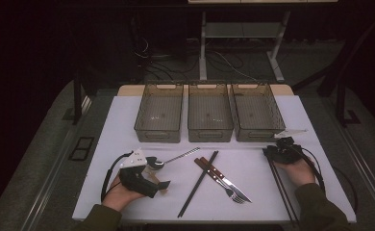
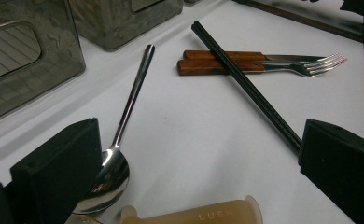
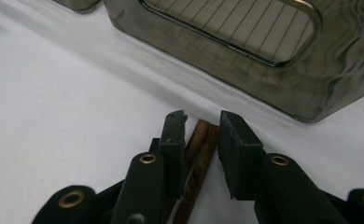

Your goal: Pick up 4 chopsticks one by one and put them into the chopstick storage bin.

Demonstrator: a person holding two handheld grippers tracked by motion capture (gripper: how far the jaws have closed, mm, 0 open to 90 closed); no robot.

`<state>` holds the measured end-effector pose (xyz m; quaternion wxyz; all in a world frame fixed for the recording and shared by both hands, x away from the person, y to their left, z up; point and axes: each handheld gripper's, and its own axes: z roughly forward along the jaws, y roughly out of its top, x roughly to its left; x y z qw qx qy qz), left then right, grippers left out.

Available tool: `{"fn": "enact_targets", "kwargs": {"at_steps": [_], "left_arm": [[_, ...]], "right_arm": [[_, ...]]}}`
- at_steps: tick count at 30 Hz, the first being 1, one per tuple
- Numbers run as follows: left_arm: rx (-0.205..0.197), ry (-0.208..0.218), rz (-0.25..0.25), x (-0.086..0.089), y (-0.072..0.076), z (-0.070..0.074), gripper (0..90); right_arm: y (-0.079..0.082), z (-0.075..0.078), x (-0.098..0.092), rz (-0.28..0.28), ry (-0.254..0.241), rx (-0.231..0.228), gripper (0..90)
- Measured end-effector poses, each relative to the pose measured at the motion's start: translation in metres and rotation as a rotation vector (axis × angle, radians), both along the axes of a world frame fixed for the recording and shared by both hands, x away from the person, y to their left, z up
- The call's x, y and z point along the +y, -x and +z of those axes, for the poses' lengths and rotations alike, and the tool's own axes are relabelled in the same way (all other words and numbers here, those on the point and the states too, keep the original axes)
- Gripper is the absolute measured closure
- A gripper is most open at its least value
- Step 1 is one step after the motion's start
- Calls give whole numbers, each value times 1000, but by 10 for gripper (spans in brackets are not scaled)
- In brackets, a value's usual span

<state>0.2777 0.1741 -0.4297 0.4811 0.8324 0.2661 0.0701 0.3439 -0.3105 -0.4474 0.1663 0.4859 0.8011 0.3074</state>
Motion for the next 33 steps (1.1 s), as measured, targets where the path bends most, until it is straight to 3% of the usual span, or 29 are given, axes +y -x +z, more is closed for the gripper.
{"fn": "enact_targets", "kwargs": {"at_steps": [17, 33], "left_arm": [[0, -2, -1, 0, 0, 0, 0], [-1, 1, -2, 0, 0, 0, 0]], "right_arm": [[-1, 0, 5, 12, 6, -4, 739], [-4, 0, 29, 104, 17, -17, 750]]}}
